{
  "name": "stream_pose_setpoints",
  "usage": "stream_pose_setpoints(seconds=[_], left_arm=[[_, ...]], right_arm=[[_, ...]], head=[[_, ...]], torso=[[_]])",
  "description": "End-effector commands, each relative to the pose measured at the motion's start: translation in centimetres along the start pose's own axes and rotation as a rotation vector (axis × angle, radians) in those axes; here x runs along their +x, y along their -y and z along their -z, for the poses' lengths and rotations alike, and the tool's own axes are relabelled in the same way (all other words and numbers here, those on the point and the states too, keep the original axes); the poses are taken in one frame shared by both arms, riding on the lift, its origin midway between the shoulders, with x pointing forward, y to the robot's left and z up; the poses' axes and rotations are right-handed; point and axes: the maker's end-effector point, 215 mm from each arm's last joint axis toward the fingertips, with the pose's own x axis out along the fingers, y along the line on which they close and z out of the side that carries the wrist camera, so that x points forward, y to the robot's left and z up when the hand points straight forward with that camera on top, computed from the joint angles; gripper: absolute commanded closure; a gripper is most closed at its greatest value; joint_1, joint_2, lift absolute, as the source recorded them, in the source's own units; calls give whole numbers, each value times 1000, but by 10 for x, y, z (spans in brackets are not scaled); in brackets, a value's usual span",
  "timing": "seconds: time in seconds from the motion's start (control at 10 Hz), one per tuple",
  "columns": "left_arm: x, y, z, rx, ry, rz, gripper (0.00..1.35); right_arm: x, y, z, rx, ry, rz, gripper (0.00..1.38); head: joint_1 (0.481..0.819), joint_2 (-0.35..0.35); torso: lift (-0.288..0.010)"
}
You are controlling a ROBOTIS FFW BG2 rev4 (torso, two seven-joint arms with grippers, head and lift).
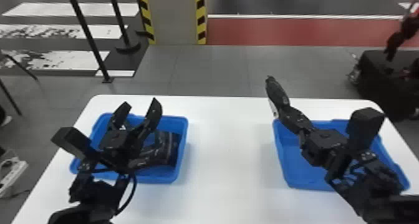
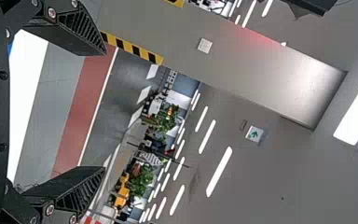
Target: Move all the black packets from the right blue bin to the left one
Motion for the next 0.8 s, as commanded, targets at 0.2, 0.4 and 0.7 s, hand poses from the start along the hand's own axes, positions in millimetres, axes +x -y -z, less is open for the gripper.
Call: stream_pose_setpoints(seconds=[0.2,0.4,0.7], left_arm=[[9,28,-3,-41,-22,70,154],[15,45,5,-59,-75,112,154],[17,55,18,-82,-130,136,154]], right_arm=[[54,-43,20,-39,-42,-114,1168],[77,-91,36,-52,-81,-212,1168],[88,-156,51,-31,-105,-328,1168]], head=[[695,104],[695,126],[695,177]], torso=[[-110],[-110],[-110]])
